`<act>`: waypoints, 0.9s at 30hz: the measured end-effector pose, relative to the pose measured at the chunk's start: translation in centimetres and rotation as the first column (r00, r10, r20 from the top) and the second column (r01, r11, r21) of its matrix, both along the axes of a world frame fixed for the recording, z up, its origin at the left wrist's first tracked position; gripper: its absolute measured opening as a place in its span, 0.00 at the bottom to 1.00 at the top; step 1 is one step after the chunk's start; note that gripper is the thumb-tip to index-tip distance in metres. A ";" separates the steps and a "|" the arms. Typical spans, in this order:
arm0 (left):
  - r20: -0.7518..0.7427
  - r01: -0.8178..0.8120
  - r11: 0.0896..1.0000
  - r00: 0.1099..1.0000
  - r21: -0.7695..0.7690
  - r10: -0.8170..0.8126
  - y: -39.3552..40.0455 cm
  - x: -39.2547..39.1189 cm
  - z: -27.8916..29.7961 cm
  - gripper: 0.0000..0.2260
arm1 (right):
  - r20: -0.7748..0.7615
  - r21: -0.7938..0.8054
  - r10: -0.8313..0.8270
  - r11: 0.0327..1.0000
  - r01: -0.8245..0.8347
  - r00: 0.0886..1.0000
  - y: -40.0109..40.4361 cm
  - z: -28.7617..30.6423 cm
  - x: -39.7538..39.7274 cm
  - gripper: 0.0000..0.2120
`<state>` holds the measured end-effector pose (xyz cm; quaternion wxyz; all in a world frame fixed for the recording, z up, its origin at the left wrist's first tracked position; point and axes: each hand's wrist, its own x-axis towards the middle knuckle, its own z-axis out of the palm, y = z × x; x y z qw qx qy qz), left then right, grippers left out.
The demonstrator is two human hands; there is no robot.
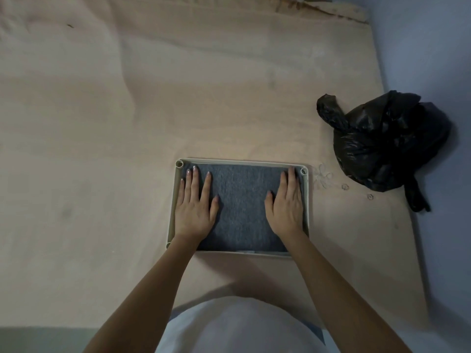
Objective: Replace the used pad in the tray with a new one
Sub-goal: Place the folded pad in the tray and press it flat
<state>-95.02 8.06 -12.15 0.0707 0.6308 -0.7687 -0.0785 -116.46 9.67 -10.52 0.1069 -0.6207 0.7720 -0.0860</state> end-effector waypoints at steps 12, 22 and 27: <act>0.030 0.010 0.994 0.999 0.107 -0.013 -0.2 0.1 0.8 0.27 | 0.642 -0.129 -0.151 0.945 0.299 0.752 -1.0 1.8 -1.4 0.14; 0.042 0.358 0.927 0.930 0.112 -0.364 1.3 1.3 3.0 0.38 | 0.034 0.028 0.563 0.825 -0.564 0.826 2.4 2.3 -0.6 0.42; 0.110 0.446 0.849 0.864 0.282 -0.491 2.9 1.1 2.6 0.44 | -0.066 0.247 0.643 0.752 -0.611 0.763 3.7 1.5 -0.1 0.52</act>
